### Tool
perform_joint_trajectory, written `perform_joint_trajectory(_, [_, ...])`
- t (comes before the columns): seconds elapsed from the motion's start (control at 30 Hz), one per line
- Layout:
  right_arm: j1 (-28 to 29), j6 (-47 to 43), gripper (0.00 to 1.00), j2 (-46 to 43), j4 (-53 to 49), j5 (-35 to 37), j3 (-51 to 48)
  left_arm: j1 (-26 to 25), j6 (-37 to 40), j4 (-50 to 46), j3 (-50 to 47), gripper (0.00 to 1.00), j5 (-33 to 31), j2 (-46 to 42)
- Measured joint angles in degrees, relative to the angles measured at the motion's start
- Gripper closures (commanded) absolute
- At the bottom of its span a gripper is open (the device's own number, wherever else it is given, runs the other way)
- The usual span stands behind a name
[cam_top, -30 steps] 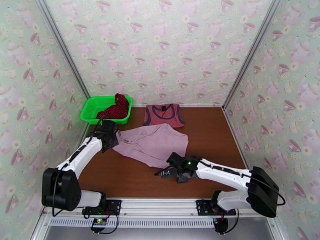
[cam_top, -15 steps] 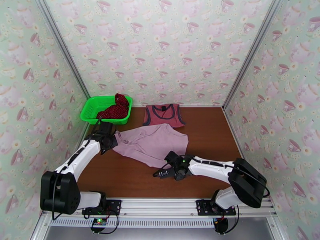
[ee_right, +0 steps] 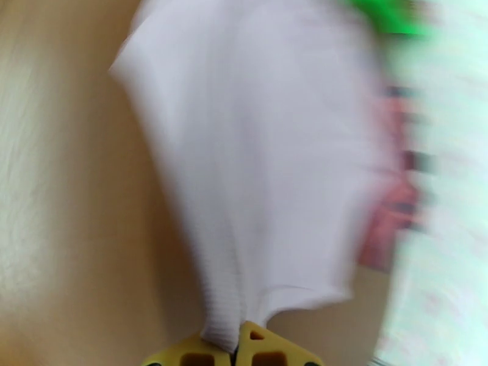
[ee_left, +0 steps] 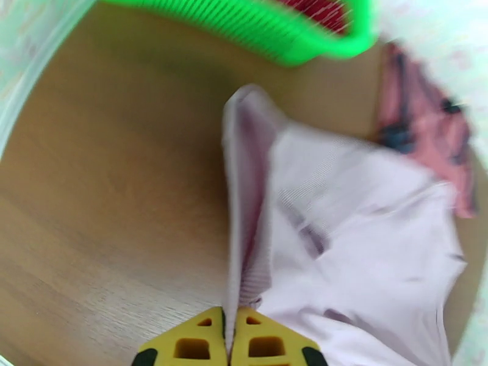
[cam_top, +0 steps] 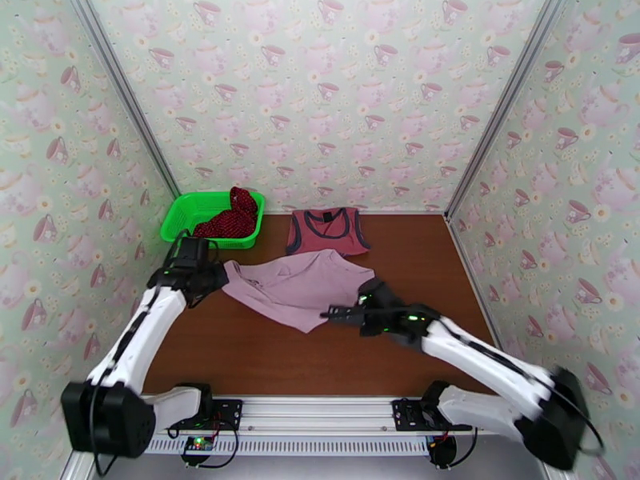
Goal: Fold and stack the mixed laundry pile
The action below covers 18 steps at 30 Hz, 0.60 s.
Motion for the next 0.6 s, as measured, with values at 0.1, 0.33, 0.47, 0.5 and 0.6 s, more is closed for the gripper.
perform_joint_trajectory(0.1, [-3.76, 1.18, 1.00, -6.43, -0.83, 0.76, 7.08, 0.70, 0.04, -3.41, 6.19, 1.00, 2.71, -5.05])
perform_joint_trajectory(0.33, [-12.68, 2.82, 1.00, -5.62, -2.82, 3.48, 20.44, 1.09, 0.17, -13.16, 23.82, 1.00, 5.73, -7.65])
perform_joint_trajectory(0.47, [-17.40, 2.82, 1.00, -0.04, -2.84, 3.17, 25.00, 1.11, -0.66, -15.47, 28.72, 1.00, 7.32, -5.68])
perform_joint_trajectory(0.5, [-18.43, 2.84, 1.00, 1.51, -2.84, 2.69, 25.62, 1.11, -1.07, -15.50, 29.16, 1.00, 7.89, -4.87])
perform_joint_trajectory(0.6, [-21.68, 3.06, 1.00, 6.08, -2.45, 0.81, 26.62, 1.11, -1.95, -15.04, 29.59, 1.00, 10.12, -0.61])
